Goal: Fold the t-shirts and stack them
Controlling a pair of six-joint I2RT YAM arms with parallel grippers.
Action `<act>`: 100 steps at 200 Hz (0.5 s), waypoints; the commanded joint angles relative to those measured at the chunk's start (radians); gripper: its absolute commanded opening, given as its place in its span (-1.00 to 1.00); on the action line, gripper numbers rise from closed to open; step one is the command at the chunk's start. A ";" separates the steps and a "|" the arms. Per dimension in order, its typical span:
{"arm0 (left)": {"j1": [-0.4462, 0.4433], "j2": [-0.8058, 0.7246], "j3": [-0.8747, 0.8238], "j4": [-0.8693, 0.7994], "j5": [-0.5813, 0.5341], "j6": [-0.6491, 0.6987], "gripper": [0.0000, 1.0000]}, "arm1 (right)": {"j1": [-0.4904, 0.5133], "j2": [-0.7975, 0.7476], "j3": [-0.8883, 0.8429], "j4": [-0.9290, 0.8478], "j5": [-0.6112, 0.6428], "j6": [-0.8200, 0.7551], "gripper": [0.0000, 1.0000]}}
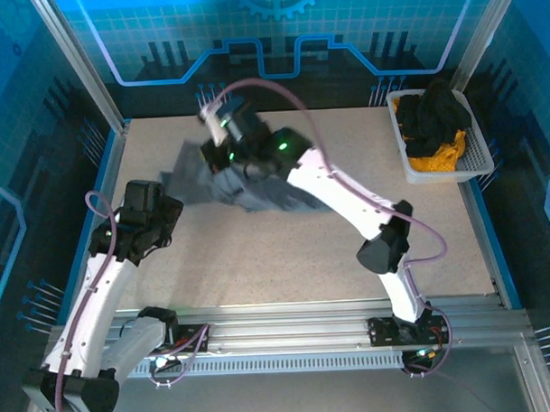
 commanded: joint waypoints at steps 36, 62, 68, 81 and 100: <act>0.007 -0.016 -0.011 0.082 0.013 -0.056 0.35 | -0.074 -0.075 0.300 0.168 -0.060 0.186 -1.00; 0.007 -0.023 -0.004 0.081 0.000 -0.051 0.35 | -0.107 -0.121 0.291 0.148 0.028 0.241 -1.00; 0.007 -0.021 -0.003 0.081 0.001 -0.050 0.33 | -0.110 -0.135 0.275 0.128 0.072 0.234 -1.00; 0.007 -0.014 -0.007 0.093 0.016 -0.046 0.28 | -0.127 -0.180 0.201 0.102 0.153 0.235 -1.00; 0.007 0.005 -0.023 0.098 0.052 -0.058 0.25 | -0.195 -0.278 0.007 0.079 0.174 0.309 -1.00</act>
